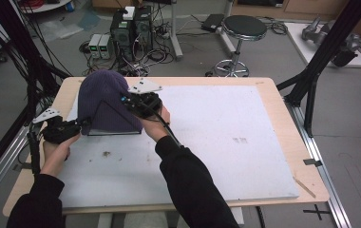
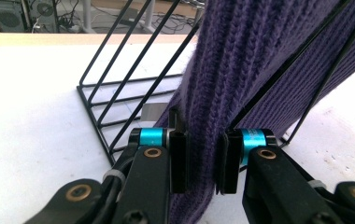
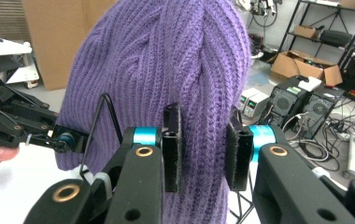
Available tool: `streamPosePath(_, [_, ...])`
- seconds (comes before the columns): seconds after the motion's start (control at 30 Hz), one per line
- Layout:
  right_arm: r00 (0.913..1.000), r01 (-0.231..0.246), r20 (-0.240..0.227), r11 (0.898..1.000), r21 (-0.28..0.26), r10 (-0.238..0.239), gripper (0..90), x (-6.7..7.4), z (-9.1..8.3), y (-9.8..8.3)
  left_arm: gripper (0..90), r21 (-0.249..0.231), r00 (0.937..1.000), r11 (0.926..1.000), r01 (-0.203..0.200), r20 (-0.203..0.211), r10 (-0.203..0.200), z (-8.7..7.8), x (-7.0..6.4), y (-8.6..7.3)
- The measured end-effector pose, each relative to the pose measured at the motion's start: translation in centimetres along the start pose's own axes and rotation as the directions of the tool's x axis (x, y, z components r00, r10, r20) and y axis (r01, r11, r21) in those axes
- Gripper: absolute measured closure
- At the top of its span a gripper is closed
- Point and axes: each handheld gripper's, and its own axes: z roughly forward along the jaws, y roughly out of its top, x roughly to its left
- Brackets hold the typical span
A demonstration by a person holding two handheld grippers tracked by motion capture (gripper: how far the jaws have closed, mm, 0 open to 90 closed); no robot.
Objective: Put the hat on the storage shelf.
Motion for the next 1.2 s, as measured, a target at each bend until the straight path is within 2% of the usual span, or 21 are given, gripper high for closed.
streamPosePath(0.17, [1.0000, 0.000, -0.004, 1.000, 0.006, 0.000, 72.5, 0.1, 0.1, -0.4, 79.1, -0.009, 0.9997, 0.9997, 0.023, 0.001, -0.023, -0.1, 0.3, -0.6])
streamPosePath(0.47, [1.0000, -0.004, -0.009, 1.000, 0.006, 0.004, 68.3, 0.2, 0.4, -0.5, 79.2, -0.007, 0.9995, 0.9995, 0.032, 0.004, -0.031, -0.1, 0.4, -0.8])
streamPosePath(0.53, [0.9997, -0.011, -0.021, 1.000, 0.007, 0.011, 65.2, 0.1, 0.4, -0.5, 79.1, -0.008, 0.9996, 0.9995, 0.029, 0.003, -0.029, -0.2, 0.4, -0.8])
streamPosePath(0.57, [0.9996, -0.015, -0.025, 1.000, 0.009, 0.016, 59.3, 0.1, 0.5, -0.6, 78.4, -0.008, 0.9996, 0.9996, 0.029, 0.001, -0.029, -0.2, 0.3, -0.8])
streamPosePath(0.63, [0.9974, -0.056, -0.044, 0.998, 0.019, 0.057, 45.6, -0.2, 0.6, -0.7, 74.8, -0.018, 0.9990, 0.9989, 0.044, 0.007, -0.044, -0.3, 0.3, -0.7])
streamPosePath(0.7, [0.9969, -0.061, -0.046, 0.997, 0.036, 0.063, 39.7, -0.3, 0.6, -0.7, 69.5, -0.025, 0.9983, 0.9981, 0.056, 0.015, -0.056, -0.3, 0.2, -0.7])
streamPosePath(0.77, [0.9975, -0.065, -0.026, 0.997, 0.046, 0.066, 33.6, -0.4, 0.5, -0.7, 69.1, -0.024, 0.9983, 0.9982, 0.055, 0.022, -0.055, -0.3, 0.1, -0.6])
streamPosePath(0.83, [0.9966, -0.080, -0.015, 0.996, 0.048, 0.081, 28.0, -0.5, 0.3, -0.7, 61.9, -0.034, 0.9975, 0.9973, 0.066, 0.028, -0.065, -0.3, -0.1, -0.5])
streamPosePath(0.97, [0.9964, -0.084, -0.010, 0.995, 0.045, 0.085, 22.0, -0.9, -0.3, -0.5, 44.6, -0.043, 0.9973, 0.9964, 0.073, 0.013, -0.072, -0.4, -0.5, -0.4])
streamPosePath(1.03, [0.9966, -0.082, -0.003, 0.996, 0.044, 0.082, 20.5, -1.3, -0.7, -0.4, 41.1, -0.050, 0.9967, 0.9956, 0.080, 0.015, -0.079, -0.5, -0.5, -0.3])
streamPosePath(1.1, [0.9964, -0.084, 0.003, 0.996, 0.042, 0.084, 18.5, -1.8, -1.3, -0.3, 37.4, -0.060, 0.9967, 0.9950, 0.080, -0.007, -0.081, -0.7, -0.6, -0.2])
streamPosePath(1.2, [0.9967, -0.079, 0.023, 0.996, 0.050, 0.078, 15.4, -2.7, -2.3, -0.2, 33.2, -0.097, 0.9950, 0.9907, 0.096, -0.020, -0.098, -1.2, -0.7, -0.1])
